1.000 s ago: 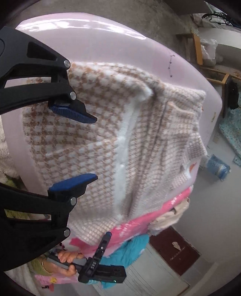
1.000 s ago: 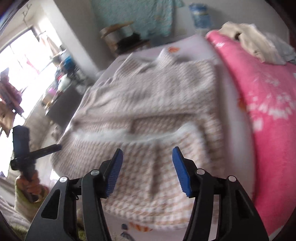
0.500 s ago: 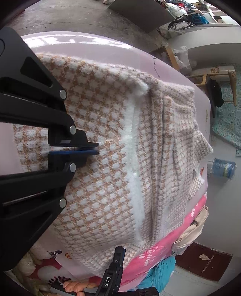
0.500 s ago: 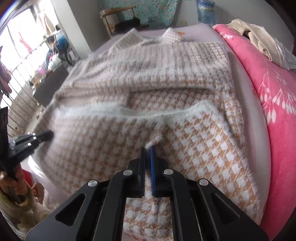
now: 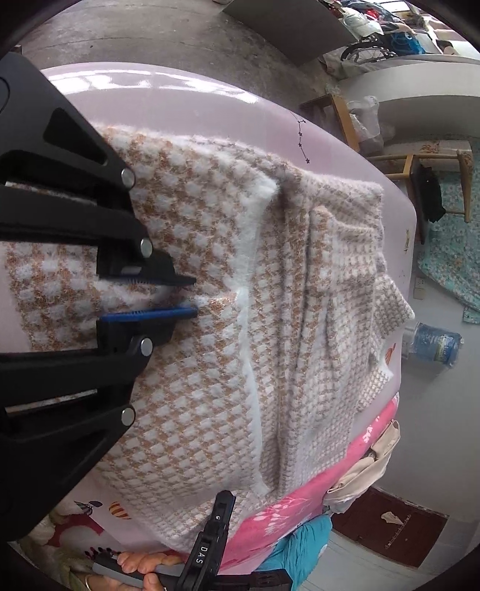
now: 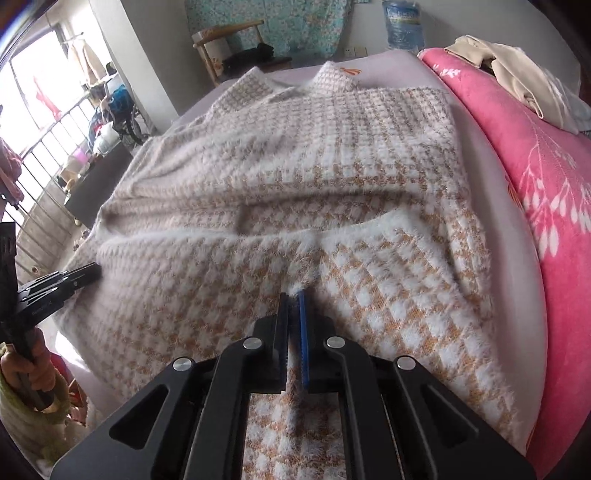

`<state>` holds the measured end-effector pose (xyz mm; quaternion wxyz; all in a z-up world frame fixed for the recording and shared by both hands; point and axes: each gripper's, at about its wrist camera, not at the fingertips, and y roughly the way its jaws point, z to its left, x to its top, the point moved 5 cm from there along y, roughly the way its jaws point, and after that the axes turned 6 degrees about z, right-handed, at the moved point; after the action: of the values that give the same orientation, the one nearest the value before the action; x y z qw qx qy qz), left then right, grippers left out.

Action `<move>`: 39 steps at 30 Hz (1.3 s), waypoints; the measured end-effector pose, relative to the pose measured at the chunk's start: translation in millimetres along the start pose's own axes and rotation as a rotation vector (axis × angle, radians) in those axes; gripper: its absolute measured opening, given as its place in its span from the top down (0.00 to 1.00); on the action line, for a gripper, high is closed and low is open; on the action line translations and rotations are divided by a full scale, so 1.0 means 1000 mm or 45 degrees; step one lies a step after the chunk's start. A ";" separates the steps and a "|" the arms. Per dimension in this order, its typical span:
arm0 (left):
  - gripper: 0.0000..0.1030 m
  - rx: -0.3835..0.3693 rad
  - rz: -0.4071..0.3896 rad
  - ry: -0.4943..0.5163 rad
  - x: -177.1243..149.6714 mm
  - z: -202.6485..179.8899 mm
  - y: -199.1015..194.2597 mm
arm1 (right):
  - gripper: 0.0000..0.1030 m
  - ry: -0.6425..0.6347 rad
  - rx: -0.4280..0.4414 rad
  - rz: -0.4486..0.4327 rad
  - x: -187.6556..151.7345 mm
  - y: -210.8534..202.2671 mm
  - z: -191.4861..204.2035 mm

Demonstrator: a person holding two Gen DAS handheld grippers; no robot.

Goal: Fold large clothes

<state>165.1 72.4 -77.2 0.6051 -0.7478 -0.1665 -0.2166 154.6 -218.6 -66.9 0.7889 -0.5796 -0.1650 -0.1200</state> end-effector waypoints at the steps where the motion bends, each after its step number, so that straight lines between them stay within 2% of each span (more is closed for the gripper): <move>1: 0.75 0.010 -0.019 -0.007 0.002 0.005 -0.006 | 0.88 0.019 0.015 -0.016 0.001 -0.007 -0.004; 2: 0.68 0.023 -0.042 -0.015 0.004 0.009 -0.011 | 0.78 0.042 0.007 -0.039 0.004 -0.015 -0.011; 5: 0.62 0.104 -0.109 -0.046 0.013 0.030 -0.024 | 0.67 0.084 -0.066 -0.095 0.009 -0.030 -0.032; 7: 0.61 0.178 -0.085 -0.077 0.017 0.046 -0.021 | 0.65 0.109 -0.100 -0.091 0.012 -0.031 -0.045; 11: 0.61 0.221 0.012 -0.108 0.020 0.066 -0.002 | 0.61 0.124 -0.121 -0.051 0.015 -0.021 -0.060; 19: 0.56 0.216 0.029 -0.127 0.017 0.072 0.010 | 0.51 0.131 0.001 0.054 0.014 0.004 -0.065; 23: 0.56 0.188 0.031 -0.149 0.014 0.073 0.007 | 0.53 0.102 -0.029 0.080 0.009 0.000 -0.058; 26: 0.56 0.171 0.015 -0.140 0.010 0.070 0.000 | 0.61 0.063 -0.075 0.084 0.004 -0.003 -0.052; 29: 0.56 0.163 0.012 -0.123 0.007 0.066 -0.001 | 0.66 0.050 -0.094 0.081 0.001 -0.003 -0.051; 32: 0.56 0.189 0.012 -0.106 0.006 0.064 -0.002 | 0.67 0.063 -0.098 0.080 0.002 -0.003 -0.052; 36: 0.56 0.150 -0.079 -0.075 0.009 0.056 -0.021 | 0.67 0.060 -0.106 0.076 0.001 -0.004 -0.052; 39: 0.56 0.143 -0.059 -0.039 0.013 0.051 -0.017 | 0.67 0.069 -0.100 0.074 0.002 -0.002 -0.053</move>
<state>173.4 125.8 -65.3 0.6383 -0.7119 -0.2049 -0.2094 161.7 -270.0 -78.8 0.7729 -0.6113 -0.1217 -0.1190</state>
